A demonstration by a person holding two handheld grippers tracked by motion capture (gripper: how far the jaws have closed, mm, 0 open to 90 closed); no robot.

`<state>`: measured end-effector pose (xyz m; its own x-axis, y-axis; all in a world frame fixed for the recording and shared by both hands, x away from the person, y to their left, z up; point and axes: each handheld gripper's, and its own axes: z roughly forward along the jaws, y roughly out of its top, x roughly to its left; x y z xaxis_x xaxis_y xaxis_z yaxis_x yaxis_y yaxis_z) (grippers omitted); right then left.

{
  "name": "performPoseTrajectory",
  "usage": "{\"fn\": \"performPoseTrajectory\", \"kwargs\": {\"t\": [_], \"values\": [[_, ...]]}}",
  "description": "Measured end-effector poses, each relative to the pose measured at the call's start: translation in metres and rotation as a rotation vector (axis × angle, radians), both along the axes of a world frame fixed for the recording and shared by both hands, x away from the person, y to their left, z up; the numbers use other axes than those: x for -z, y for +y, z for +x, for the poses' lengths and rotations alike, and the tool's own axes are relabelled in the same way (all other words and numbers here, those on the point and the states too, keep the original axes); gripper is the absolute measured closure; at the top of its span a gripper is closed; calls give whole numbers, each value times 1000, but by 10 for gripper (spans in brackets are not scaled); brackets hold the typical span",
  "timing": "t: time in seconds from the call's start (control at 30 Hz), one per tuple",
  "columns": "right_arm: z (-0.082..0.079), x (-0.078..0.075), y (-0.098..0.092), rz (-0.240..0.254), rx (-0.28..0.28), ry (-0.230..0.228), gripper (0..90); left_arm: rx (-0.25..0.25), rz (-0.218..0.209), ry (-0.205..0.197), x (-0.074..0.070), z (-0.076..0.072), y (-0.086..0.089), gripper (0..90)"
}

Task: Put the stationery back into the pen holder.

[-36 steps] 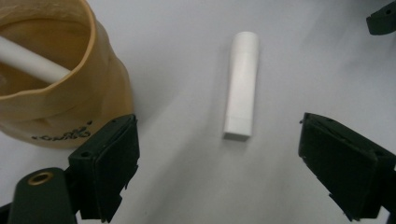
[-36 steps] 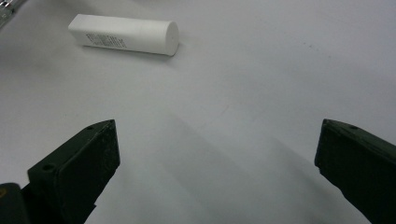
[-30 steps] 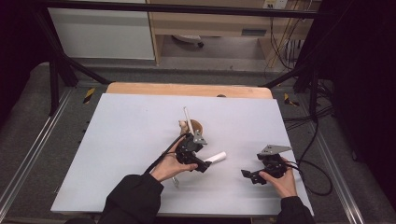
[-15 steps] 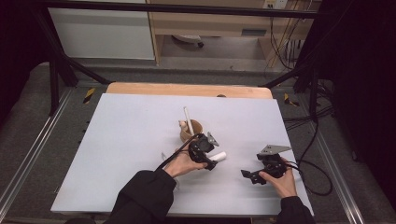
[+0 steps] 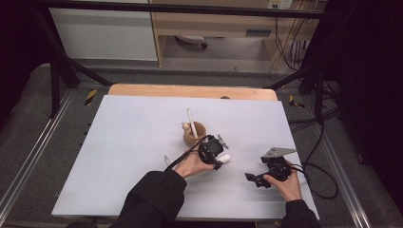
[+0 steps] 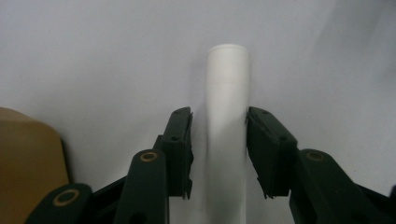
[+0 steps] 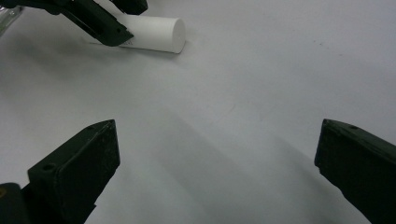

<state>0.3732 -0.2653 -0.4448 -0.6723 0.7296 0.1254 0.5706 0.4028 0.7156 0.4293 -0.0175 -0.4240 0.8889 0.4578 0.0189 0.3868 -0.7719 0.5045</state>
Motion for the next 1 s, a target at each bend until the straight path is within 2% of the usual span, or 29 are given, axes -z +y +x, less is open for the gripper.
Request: {"fn": "performPoseTrajectory", "kwargs": {"t": [0.23, 0.43, 0.7, 0.9, 1.0], "values": [[0, -1, 0, 8, 6, 4, 7, 20, 34, 4, 2, 2, -7, 670], [0, -1, 0, 8, 4, 5, 7, 18, 54, 19, 3, 4, -10, 672], [0, -1, 0, 8, 3, 4, 7, 21, 101, 29, 1, 5, -16, 678], [0, -1, 0, 8, 1, 4, 7, 29, 102, 47, 0, 4, -15, 682], [0, 0, 0, 8, 0, 6, 8, 33, 102, 36, -1, 3, -15, 688]]}}
